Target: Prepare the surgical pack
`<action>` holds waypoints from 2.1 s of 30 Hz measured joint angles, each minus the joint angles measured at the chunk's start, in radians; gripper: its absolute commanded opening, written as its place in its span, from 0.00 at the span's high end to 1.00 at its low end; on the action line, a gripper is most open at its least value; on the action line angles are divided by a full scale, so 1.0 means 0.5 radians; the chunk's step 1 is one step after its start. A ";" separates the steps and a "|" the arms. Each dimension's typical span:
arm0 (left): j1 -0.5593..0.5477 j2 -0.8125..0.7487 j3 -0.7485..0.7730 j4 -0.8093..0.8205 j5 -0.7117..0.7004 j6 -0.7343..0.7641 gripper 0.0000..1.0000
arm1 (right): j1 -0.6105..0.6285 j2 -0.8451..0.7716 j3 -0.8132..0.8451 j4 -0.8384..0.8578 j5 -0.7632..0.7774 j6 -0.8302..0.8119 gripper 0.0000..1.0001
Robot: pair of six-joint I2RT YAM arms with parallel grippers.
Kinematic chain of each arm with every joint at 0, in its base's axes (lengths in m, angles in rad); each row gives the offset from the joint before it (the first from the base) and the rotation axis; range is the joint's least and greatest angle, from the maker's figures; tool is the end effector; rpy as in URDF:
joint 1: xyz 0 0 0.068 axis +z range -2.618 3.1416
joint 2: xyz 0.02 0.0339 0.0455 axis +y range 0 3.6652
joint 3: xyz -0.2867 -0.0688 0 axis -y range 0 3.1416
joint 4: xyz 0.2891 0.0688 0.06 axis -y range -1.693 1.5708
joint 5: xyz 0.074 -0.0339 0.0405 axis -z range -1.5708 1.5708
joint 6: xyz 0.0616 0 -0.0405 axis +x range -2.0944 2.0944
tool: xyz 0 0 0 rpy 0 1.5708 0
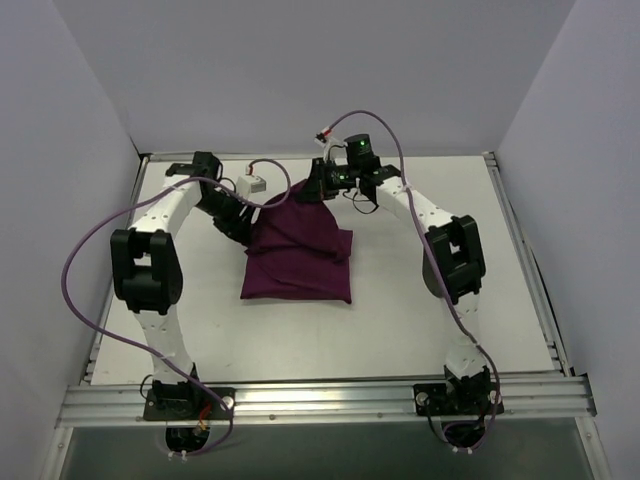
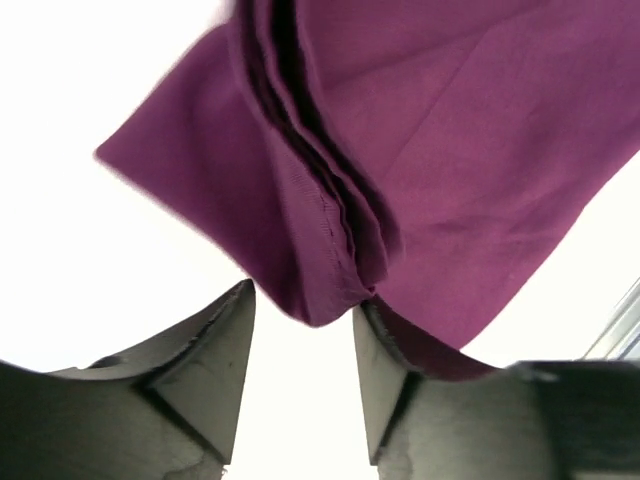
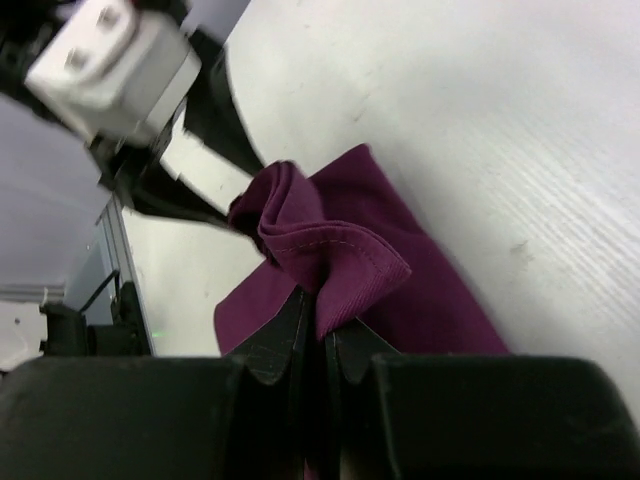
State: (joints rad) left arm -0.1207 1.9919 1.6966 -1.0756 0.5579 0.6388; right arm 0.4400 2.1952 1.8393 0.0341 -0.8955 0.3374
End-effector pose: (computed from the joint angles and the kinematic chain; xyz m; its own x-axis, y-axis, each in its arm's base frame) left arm 0.4491 -0.0873 0.2247 -0.6580 0.5893 -0.4688 0.7459 0.5956 -0.2982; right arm 0.5099 0.2932 0.2660 -0.5799 -0.0443 -0.8135 -0.7887 0.2807 0.5470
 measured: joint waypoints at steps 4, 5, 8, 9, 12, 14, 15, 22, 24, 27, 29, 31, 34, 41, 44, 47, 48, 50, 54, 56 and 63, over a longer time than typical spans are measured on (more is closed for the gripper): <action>0.100 -0.013 0.121 -0.123 0.106 -0.012 0.44 | 0.108 -0.230 -0.142 -0.129 0.050 -0.209 1.00; 0.130 -0.020 0.148 -0.166 0.137 -0.008 0.44 | 0.147 -0.270 -0.179 -0.159 0.071 -0.262 1.00; 0.233 -0.049 0.202 -0.279 0.237 0.008 0.44 | 0.286 -0.351 -0.282 -0.252 0.138 -0.401 1.00; 0.275 -0.060 0.206 -0.307 0.268 0.012 0.44 | 0.337 -0.376 -0.332 -0.272 0.168 -0.441 1.00; 0.397 -0.093 0.200 -0.364 0.333 0.024 0.44 | 0.475 -0.453 -0.505 -0.353 0.279 -0.570 1.00; 0.463 -0.125 0.162 -0.359 0.332 0.023 0.44 | 0.571 -0.503 -0.597 -0.425 0.369 -0.658 1.00; 0.476 -0.148 0.127 -0.349 0.328 0.016 0.44 | 0.615 -0.526 -0.636 -0.446 0.414 -0.705 1.00; 0.369 -0.359 -0.206 -0.104 0.179 -0.112 0.44 | 0.860 -0.888 -1.060 -0.407 0.783 -0.961 0.94; 0.301 -0.441 -0.307 -0.005 0.095 -0.156 0.44 | 0.903 -1.014 -1.216 -0.330 0.866 -0.993 0.86; 0.177 -0.564 -0.436 0.147 -0.023 -0.206 0.43 | 0.935 -1.169 -1.460 -0.168 0.990 -0.994 0.73; 0.097 -0.632 -0.499 0.237 -0.063 -0.240 0.43 | 0.959 -1.225 -1.595 -0.058 1.096 -0.981 0.68; 0.047 -0.690 -0.551 0.309 -0.069 -0.277 0.43 | 1.004 -1.266 -1.719 0.031 1.231 -0.936 0.53; 0.035 -0.796 -0.651 0.407 -0.072 -0.323 0.43 | 1.115 -1.333 -1.917 0.178 1.406 -0.861 0.53; -0.186 -1.160 -0.996 0.607 -0.242 -0.318 0.36 | 1.254 -1.759 -2.383 0.476 1.641 -0.386 0.40; -0.367 -1.331 -1.173 0.709 -0.308 -0.290 0.30 | 1.225 -2.036 -2.507 0.565 1.747 -0.135 0.40; -0.504 -1.440 -1.330 0.841 -0.417 -0.239 0.27 | 1.146 -2.151 -2.537 0.616 1.791 0.089 0.41; -0.562 -1.453 -1.369 0.880 -0.467 -0.212 0.22 | 1.104 -2.154 -2.545 0.636 1.785 0.158 0.42; -0.742 -1.439 -1.434 0.962 -0.622 -0.150 0.21 | 1.005 -2.142 -2.587 0.690 1.756 0.287 0.42; -1.157 -1.366 -1.576 1.178 -0.986 -0.005 0.20 | 0.860 -2.101 -2.721 0.838 1.685 0.533 0.44; -1.299 -1.336 -1.682 1.294 -1.167 0.066 0.20 | 0.847 -2.091 -2.761 0.879 1.678 0.629 0.44; -1.343 -1.363 -1.870 1.520 -1.559 0.207 0.22 | 0.845 -2.004 -2.784 1.106 1.638 0.809 0.46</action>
State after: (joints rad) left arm -0.7921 1.3102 0.7616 -0.3157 -0.2214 0.7422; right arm 0.8627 1.1931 0.4473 0.5869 -0.0765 0.7418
